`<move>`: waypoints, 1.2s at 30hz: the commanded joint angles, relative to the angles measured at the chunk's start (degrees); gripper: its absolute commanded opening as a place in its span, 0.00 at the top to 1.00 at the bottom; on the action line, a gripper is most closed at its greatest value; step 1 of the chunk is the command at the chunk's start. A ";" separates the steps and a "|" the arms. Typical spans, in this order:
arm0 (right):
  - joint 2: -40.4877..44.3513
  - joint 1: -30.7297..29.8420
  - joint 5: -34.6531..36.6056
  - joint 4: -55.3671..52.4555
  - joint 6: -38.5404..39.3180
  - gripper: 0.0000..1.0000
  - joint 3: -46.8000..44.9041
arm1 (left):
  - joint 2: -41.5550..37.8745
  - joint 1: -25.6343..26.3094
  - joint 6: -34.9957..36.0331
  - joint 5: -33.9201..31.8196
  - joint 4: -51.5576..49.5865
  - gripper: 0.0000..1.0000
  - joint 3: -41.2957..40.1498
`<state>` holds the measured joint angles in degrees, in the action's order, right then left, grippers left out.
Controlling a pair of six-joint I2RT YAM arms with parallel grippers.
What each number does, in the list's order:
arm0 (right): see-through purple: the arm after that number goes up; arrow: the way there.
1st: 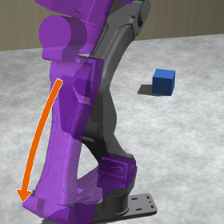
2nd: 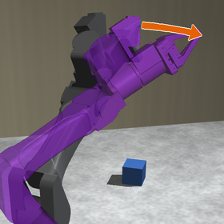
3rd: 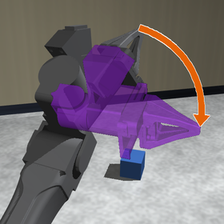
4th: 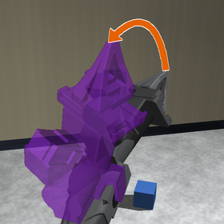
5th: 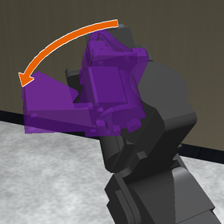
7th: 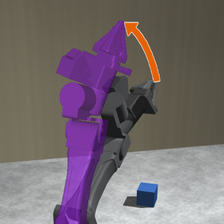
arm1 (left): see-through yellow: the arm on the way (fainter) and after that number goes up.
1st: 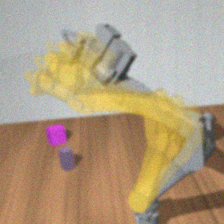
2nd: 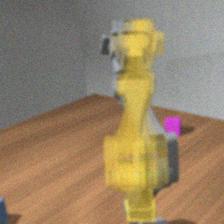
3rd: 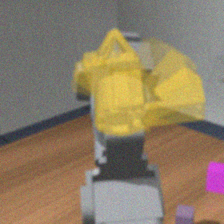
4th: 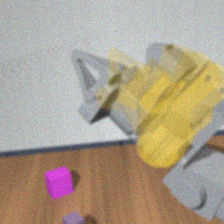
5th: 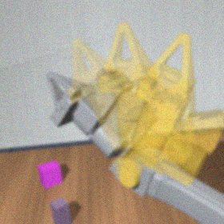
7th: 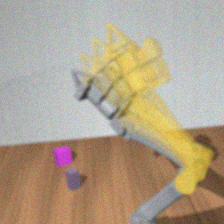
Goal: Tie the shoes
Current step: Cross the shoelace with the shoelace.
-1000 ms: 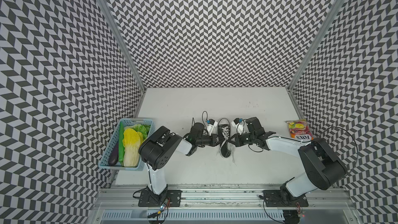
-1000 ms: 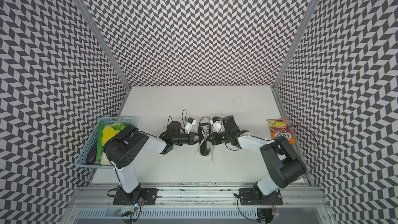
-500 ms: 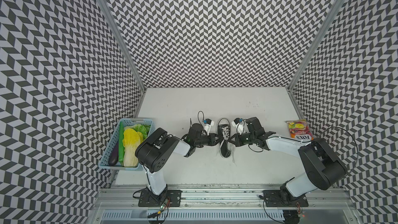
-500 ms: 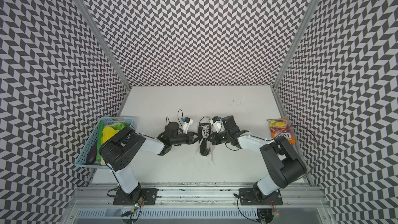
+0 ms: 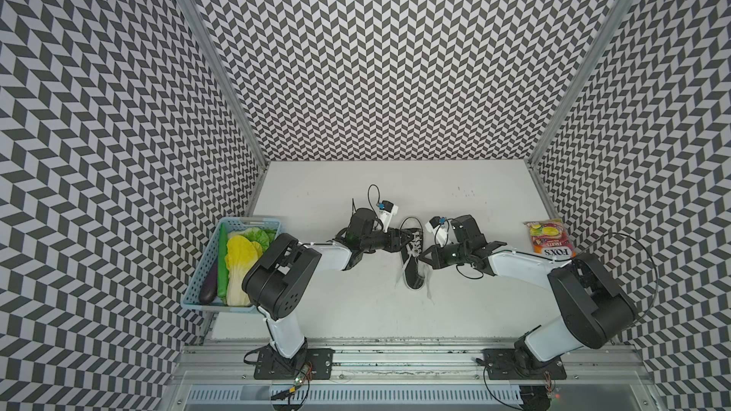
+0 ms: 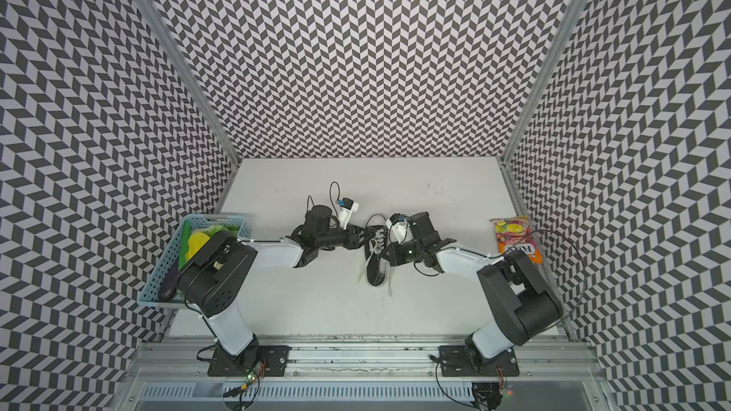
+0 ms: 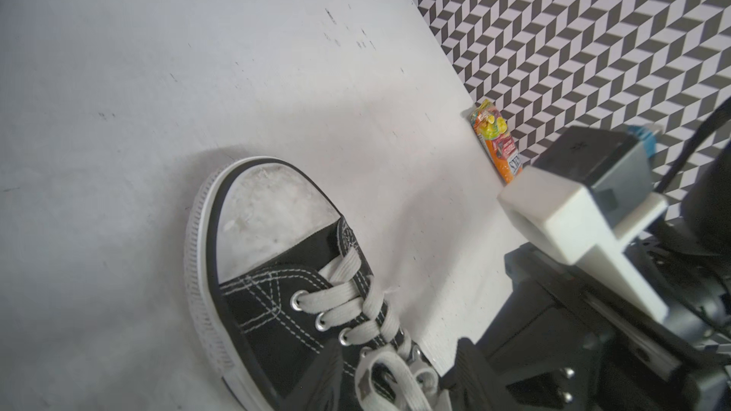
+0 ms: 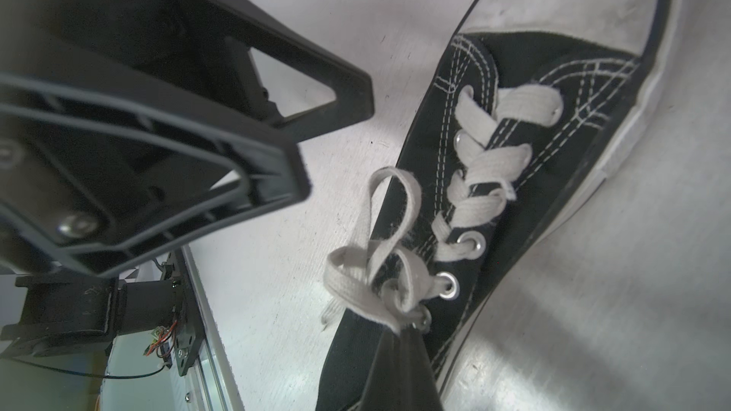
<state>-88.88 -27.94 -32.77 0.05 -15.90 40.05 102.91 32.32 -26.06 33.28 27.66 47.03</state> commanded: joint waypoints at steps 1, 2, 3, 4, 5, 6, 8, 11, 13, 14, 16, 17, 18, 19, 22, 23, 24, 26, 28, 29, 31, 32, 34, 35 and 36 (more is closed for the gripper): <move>1.17 -0.27 0.37 1.00 0.62 1.00 0.20 | 2.74 -0.08 6.26 0.75 -7.51 0.49 3.13; 1.17 -0.27 0.37 1.00 0.59 1.00 0.27 | 3.50 -0.08 7.09 0.76 -8.70 0.49 3.89; 1.24 -0.27 0.34 1.00 0.60 1.00 0.25 | 3.98 -0.08 7.64 0.74 -9.46 0.49 4.45; 1.25 -0.27 0.34 1.00 0.67 1.00 0.29 | 4.51 -0.07 7.99 0.81 -10.02 0.49 4.89; 1.25 -0.27 0.34 1.00 0.61 1.00 0.29 | 4.89 -0.05 8.22 0.87 -10.34 0.49 5.20; 1.25 -0.27 0.34 0.93 0.60 1.00 0.29 | 5.16 -0.08 8.26 1.06 -10.43 0.49 5.35; 1.25 -0.27 0.34 0.91 0.56 1.00 0.31 | 5.62 -0.05 8.17 1.42 -10.43 0.49 5.71; 1.25 -0.27 0.35 0.82 0.77 1.00 0.21 | 5.83 -0.07 7.33 2.16 -9.64 0.57 5.62; 1.16 -0.27 0.34 0.82 0.83 1.00 0.20 | 5.11 -0.06 5.96 2.66 -7.71 0.69 4.62; 1.09 -0.27 0.42 0.74 0.90 1.00 0.20 | 4.29 -0.06 4.79 2.67 -5.86 0.75 3.65; 1.25 -0.27 0.60 0.65 1.00 1.00 0.20 | 2.57 -0.06 2.91 2.76 -2.17 0.85 1.53; 1.25 -0.27 0.68 0.62 1.05 1.00 0.28 | 1.78 -0.06 2.86 2.83 -0.80 0.90 0.68; 1.15 -0.29 0.74 0.63 1.05 1.00 0.20 | 1.28 -0.06 2.16 2.91 -0.21 0.93 0.22; 1.17 -0.27 0.78 0.60 1.03 1.00 0.28 | 0.69 -0.06 1.38 2.85 0.20 0.95 -0.31; 0.90 -0.27 0.87 0.65 1.04 1.00 0.36 | -1.56 -0.06 0.90 2.74 2.54 0.97 -2.47; 0.82 -0.27 0.94 0.61 1.00 1.00 0.30 | -2.10 -0.06 0.76 2.88 3.40 0.98 -3.08; 0.77 -0.27 0.96 0.65 1.05 1.00 0.33 | -2.79 -0.09 0.52 3.08 4.40 0.98 -3.89; 0.77 -0.27 0.96 0.65 1.05 1.00 0.30 | -3.93 0.00 0.24 3.67 5.95 0.98 -5.17; 0.73 -0.27 0.96 0.65 0.97 1.00 0.25 | -4.29 0.00 0.10 3.80 6.58 0.98 -5.67; 0.74 -0.27 1.00 0.65 0.96 1.00 0.21 | -4.45 0.02 0.06 3.92 6.96 0.98 -5.92; 0.81 -0.27 1.04 0.65 1.02 1.00 0.16 | -5.09 0.11 -0.18 4.19 8.14 0.98 -6.71; 0.81 -0.27 1.05 0.65 0.96 1.00 0.12 | -5.65 0.14 -0.43 4.57 9.15 0.98 -7.67; 0.81 -0.27 1.13 0.65 0.96 1.00 0.05 | -5.77 0.19 -0.48 4.68 9.27 0.98 -8.02; 0.78 -0.27 1.22 0.65 0.95 1.00 0.07 | -5.85 0.20 -0.41 4.90 9.25 0.98 -8.26; 0.89 -0.27 1.30 0.58 0.91 1.00 0.03 | -5.88 0.26 -0.33 5.07 9.10 0.98 -8.45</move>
<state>-88.84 -27.94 -32.67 0.01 -15.53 40.05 98.76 32.34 -26.24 36.73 33.82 39.77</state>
